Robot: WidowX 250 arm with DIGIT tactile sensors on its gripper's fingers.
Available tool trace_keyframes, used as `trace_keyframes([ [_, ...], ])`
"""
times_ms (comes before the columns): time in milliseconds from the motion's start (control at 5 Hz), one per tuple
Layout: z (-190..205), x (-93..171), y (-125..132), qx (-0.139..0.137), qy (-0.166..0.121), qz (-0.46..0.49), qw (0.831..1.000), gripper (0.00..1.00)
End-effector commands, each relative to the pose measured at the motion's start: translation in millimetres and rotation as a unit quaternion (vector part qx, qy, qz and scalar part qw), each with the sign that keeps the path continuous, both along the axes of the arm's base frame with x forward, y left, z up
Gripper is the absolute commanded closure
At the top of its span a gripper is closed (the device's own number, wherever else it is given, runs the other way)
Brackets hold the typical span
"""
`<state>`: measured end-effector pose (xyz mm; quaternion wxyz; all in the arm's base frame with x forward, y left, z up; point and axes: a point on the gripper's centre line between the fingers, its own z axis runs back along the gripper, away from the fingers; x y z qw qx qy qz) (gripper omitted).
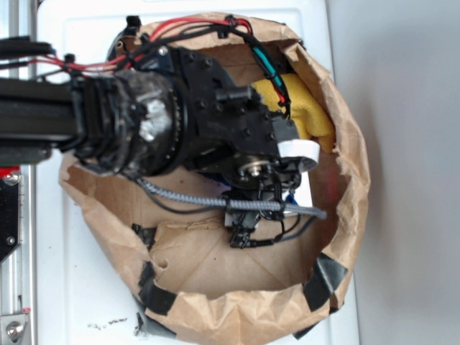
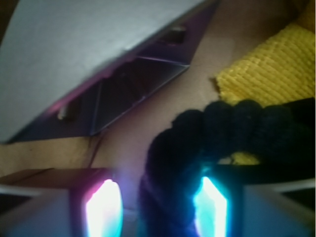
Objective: Grab the blue rope.
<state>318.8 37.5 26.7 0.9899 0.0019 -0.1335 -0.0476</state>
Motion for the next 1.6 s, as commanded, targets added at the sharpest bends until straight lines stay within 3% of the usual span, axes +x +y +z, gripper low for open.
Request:
trace_keyframes([
  [0, 13.9, -9.1, -0.3, 0.004, -0.021, 0.001, 1.000, 1.00],
  [200, 47.5, -31.1, -3.5, -0.013, -0.033, -0.008, 0.999, 1.00],
  [400, 88.6, -52.4, -4.4, -0.041, -0.012, -0.010, 0.999, 1.00],
  [600, 124.1, -61.1, -14.9, -0.032, -0.016, 0.017, 0.999, 1.00],
  [800, 149.1, -51.9, -30.4, -0.001, -0.002, 0.054, 0.999, 1.00],
  [1000, 171.2, -41.3, -34.2, -0.004, -0.004, 0.073, 0.997, 1.00],
  [1200, 177.9, -37.2, -42.3, 0.022, -0.013, 0.086, 0.996, 1.00],
  [1400, 162.4, -39.7, -50.3, 0.072, -0.010, 0.079, 0.994, 0.30],
])
